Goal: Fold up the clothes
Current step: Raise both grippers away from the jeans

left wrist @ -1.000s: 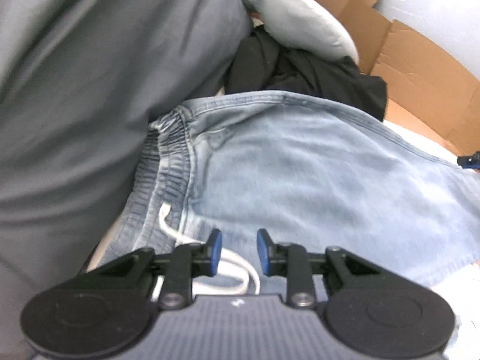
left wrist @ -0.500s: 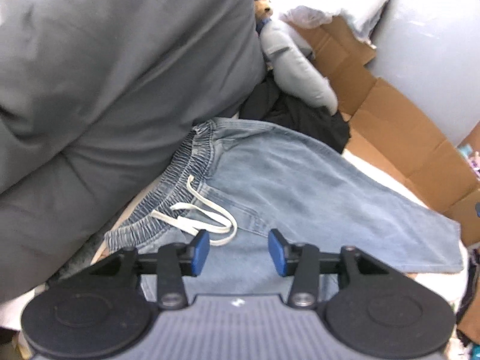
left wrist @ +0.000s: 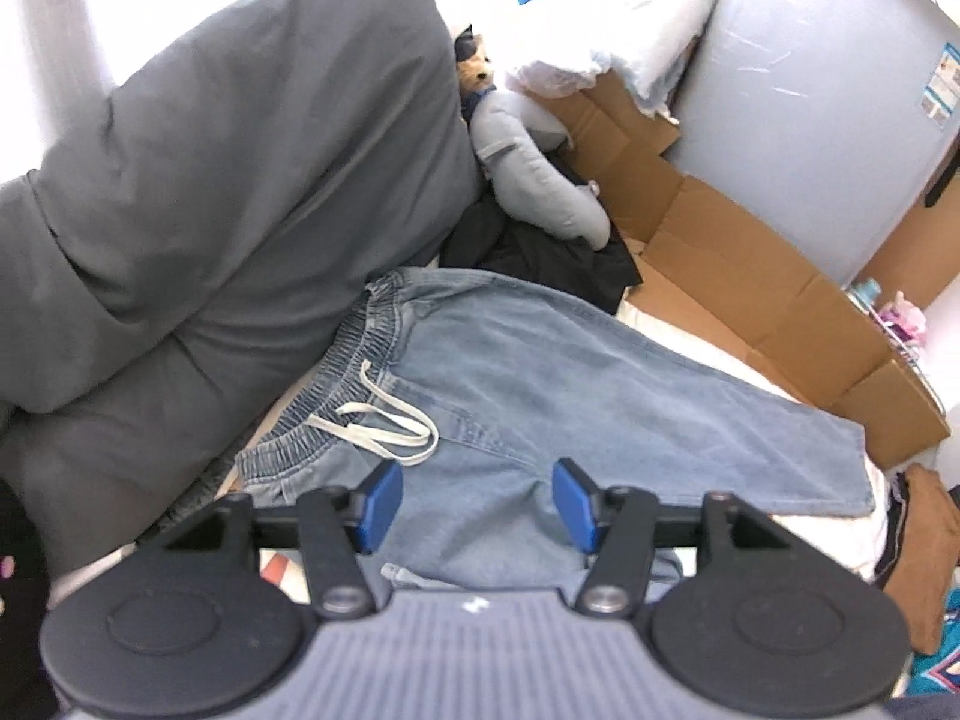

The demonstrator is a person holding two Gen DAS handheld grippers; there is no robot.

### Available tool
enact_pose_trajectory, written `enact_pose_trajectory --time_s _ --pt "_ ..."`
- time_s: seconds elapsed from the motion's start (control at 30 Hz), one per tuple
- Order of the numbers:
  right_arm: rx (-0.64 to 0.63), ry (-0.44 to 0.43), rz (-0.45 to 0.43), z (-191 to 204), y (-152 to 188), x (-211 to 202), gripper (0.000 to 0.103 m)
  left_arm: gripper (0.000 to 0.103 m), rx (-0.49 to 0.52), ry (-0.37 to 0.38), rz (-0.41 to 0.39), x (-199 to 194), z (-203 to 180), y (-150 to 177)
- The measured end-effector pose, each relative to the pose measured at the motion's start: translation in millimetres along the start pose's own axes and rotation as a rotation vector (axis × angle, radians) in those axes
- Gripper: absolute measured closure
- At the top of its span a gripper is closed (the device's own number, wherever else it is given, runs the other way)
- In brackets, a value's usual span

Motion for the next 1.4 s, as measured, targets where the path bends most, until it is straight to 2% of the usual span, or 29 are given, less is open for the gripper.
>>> enact_pose_trajectory --time_s 0.13,0.23,0.27,0.3,0.43,0.63,0.7,1.1,1.3,1.4 --pt "0.042 -0.008 -0.052 -9.5 4.5 -35.3 0.048 0.034 0.008 -0.013 -0.029 -28.3 -5.6 -6.2" --pt "0.070 -0.005 -0.084 -15.3 8.0 -56.8 0.046 0.029 0.009 0.016 -0.047 -42.0 -12.2 -10.4" --pt "0.081 -0.002 -0.092 -17.3 10.2 -64.0 0.042 0.027 0.010 0.031 -0.049 -43.8 -14.5 -11.5" --pt "0.095 0.004 -0.096 -18.9 11.9 -69.7 0.039 0.027 0.012 0.049 -0.049 -43.1 -16.9 -12.1" --pt "0.142 0.020 -0.114 -20.8 20.0 -89.4 0.039 0.027 0.032 0.084 -0.061 -36.9 -27.3 -10.6" --pt "0.172 0.070 -0.146 -12.1 33.2 -107.5 0.039 0.027 0.088 0.154 -0.057 -24.2 -40.1 8.1" --pt "0.163 0.081 -0.147 -9.5 40.6 -107.6 0.039 0.027 0.106 0.144 -0.057 -18.1 -41.1 15.3" --pt "0.173 0.052 -0.151 -4.9 108.8 -70.3 0.039 0.027 0.013 0.131 0.017 16.3 -18.1 60.3" --pt "0.196 0.076 -0.151 -7.1 144.1 -47.2 0.039 0.027 0.003 0.097 0.057 29.7 -12.4 81.1" --pt "0.198 0.073 -0.145 -8.4 159.4 -37.3 0.039 0.027 0.031 0.091 0.077 36.6 -13.0 90.6"
Point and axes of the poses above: each gripper's, at about its wrist camera, not at the fingertips, and x roughly the way its jaws point, z to its left, y to its underside, the point moved 2 cm from there along x, roughly the way its jaws point, and after that the axes turned 1 degree about z, right-handed, at the moved point
